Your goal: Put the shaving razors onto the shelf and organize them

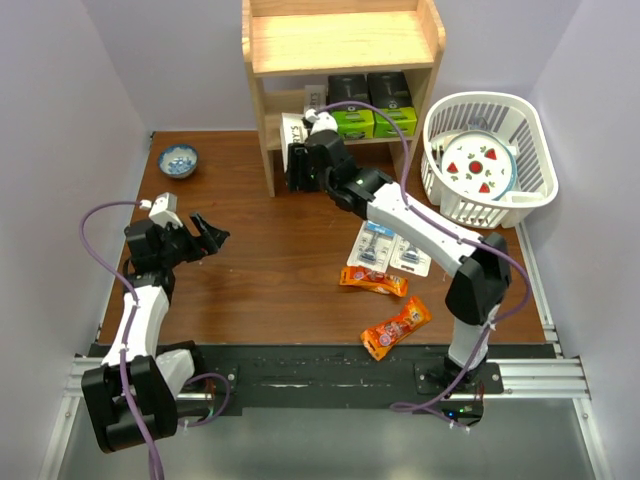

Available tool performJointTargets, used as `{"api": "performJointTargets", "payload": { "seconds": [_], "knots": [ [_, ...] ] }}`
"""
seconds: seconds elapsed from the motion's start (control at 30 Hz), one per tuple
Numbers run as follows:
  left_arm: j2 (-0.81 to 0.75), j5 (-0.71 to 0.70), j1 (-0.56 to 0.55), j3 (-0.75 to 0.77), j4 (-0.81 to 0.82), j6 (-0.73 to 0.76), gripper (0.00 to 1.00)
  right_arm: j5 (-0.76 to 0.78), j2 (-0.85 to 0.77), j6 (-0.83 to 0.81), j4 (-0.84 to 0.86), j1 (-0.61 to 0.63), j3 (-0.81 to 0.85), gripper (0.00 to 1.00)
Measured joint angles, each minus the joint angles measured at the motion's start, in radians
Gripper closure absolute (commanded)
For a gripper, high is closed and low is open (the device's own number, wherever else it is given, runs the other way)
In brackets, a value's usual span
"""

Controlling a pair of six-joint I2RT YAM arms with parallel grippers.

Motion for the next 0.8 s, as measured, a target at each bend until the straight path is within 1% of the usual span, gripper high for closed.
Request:
{"api": "performJointTargets", "payload": {
  "seconds": [0.27, 0.53, 0.73, 0.8],
  "knots": [
    [-0.011, 0.008, 0.000, -0.014, 0.008, -0.005, 0.13, 0.079, 0.145, -0.030, 0.043, -0.002, 0.122, 0.56],
    [-0.032, 0.016, 0.000, -0.043, 0.006, -0.006, 0.13, 0.100, 0.198, -0.039, 0.074, -0.002, 0.203, 0.55],
    [-0.040, 0.018, 0.000, -0.050, 0.006, -0.006, 0.13, 0.113, 0.248, -0.049, 0.091, -0.003, 0.268, 0.52],
    [-0.042, 0.018, 0.000, -0.051, 0.006, -0.006, 0.13, 0.120, 0.270, -0.056, 0.102, -0.004, 0.287, 0.49]
  ]
}}
